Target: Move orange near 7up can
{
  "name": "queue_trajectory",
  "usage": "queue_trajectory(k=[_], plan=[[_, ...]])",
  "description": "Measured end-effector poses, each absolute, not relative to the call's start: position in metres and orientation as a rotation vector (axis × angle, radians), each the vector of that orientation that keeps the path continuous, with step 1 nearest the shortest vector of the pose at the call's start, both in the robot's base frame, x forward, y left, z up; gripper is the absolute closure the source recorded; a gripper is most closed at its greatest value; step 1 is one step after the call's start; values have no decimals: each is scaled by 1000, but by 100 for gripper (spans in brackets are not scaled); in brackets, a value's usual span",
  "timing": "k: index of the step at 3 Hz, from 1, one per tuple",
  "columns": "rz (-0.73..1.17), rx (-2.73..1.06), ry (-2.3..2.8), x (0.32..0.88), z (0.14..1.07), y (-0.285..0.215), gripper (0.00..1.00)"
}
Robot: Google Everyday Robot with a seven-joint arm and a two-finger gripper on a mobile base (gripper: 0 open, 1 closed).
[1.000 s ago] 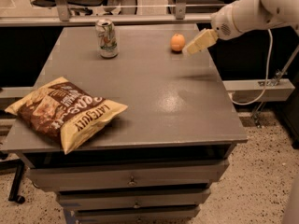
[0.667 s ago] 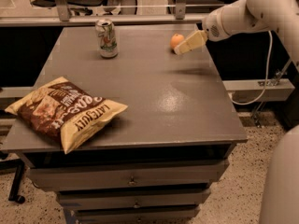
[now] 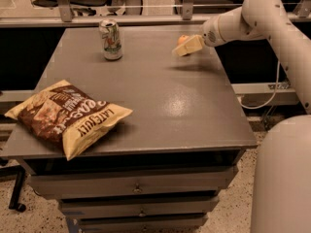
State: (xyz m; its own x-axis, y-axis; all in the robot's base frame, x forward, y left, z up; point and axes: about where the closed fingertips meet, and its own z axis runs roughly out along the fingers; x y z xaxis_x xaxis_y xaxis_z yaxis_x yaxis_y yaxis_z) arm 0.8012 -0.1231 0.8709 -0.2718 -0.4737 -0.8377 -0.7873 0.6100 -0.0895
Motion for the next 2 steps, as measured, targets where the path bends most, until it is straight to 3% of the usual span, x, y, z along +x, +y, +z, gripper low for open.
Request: queue_trajectory(k=[1,2], plan=[[467,-982,1936,808,860,-118,0],[491,-975,1923,811,855,-113,17]])
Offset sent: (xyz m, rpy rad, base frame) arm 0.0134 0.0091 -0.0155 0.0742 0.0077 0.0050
